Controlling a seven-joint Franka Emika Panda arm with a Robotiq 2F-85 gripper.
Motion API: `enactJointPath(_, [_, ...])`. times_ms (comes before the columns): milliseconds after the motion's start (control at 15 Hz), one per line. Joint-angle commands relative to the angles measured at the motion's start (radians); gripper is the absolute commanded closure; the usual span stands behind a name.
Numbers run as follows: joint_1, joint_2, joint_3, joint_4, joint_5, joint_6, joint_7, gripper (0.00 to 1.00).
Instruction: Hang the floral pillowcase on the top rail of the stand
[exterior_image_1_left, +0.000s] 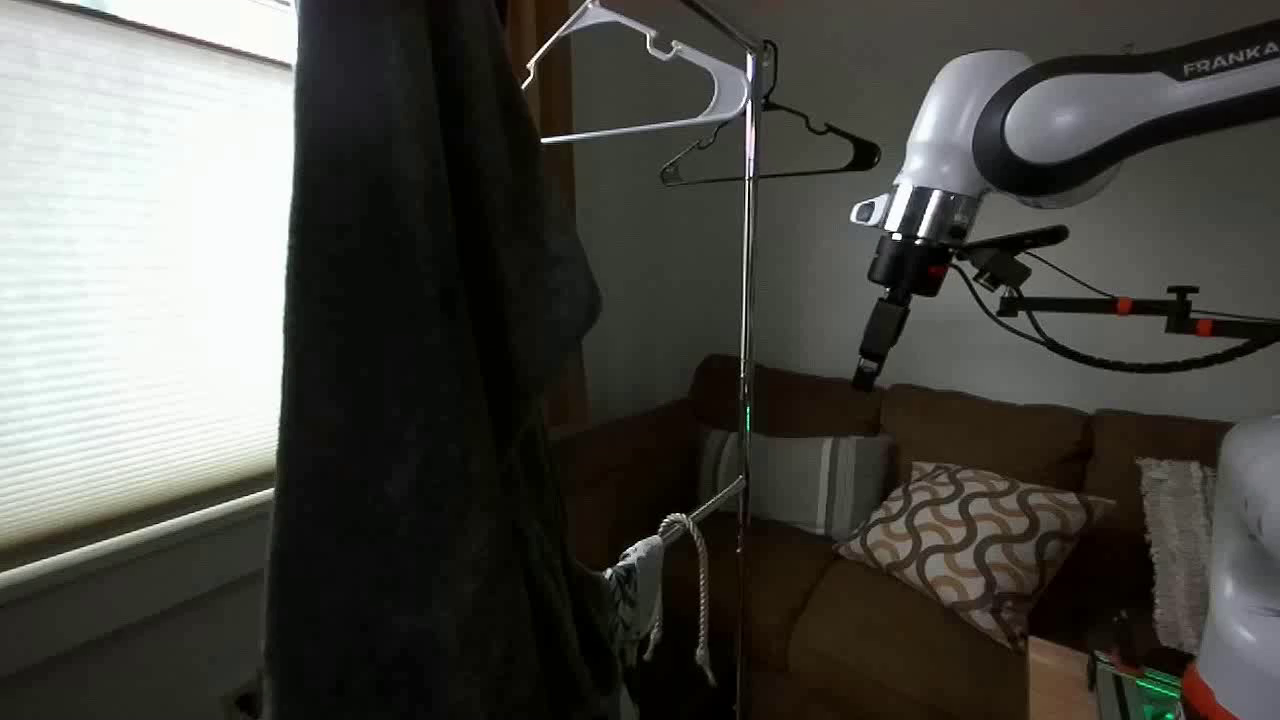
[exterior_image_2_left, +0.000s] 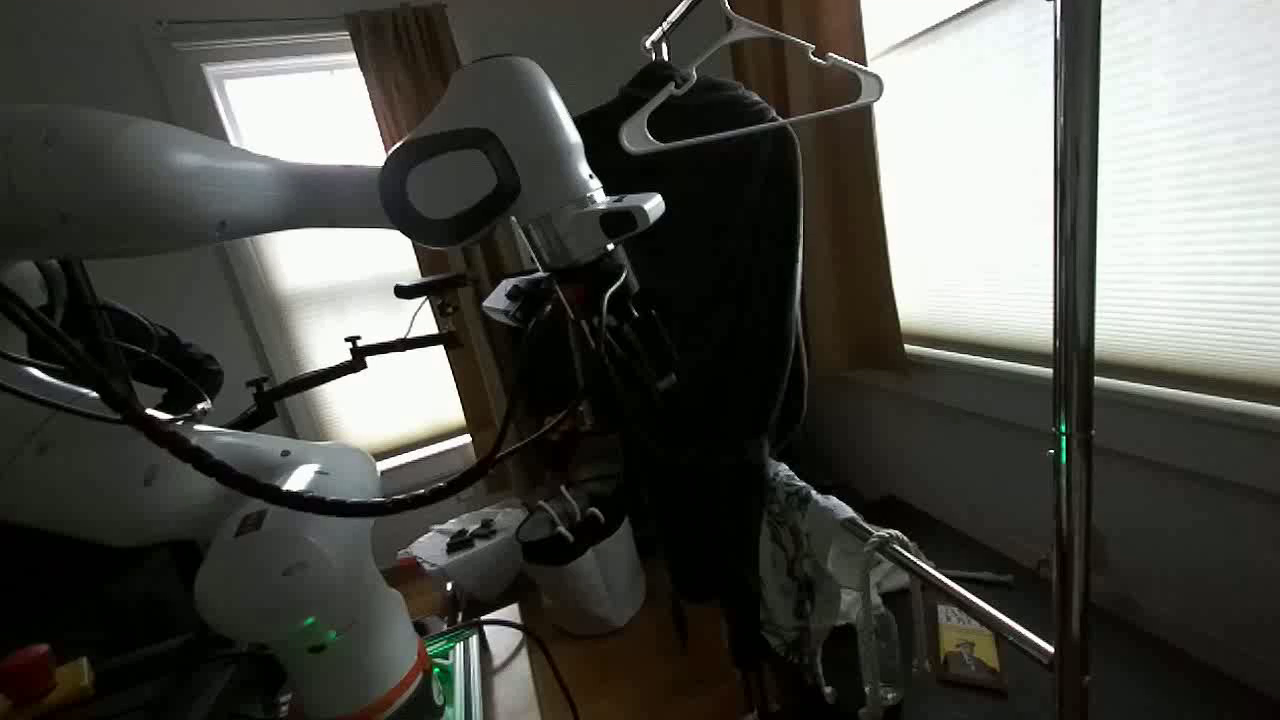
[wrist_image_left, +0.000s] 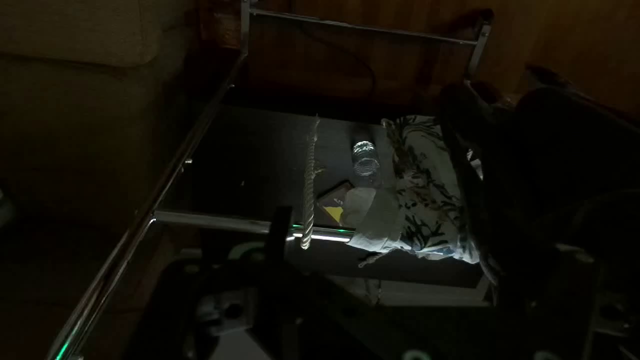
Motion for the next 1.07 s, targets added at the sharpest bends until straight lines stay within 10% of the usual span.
enactJointPath(0, [0.003,0.0,-0.002,0.002,-0.002,-0.002,0.002,0.0])
enactJointPath(867, [0.316,0.471,-0.025,-0.013,0.403,0.413,-0.116,0.0])
enactJointPath(1000, [0.267,0.444,0.026,-0.012,0.369,0.397,-0.086,0.0])
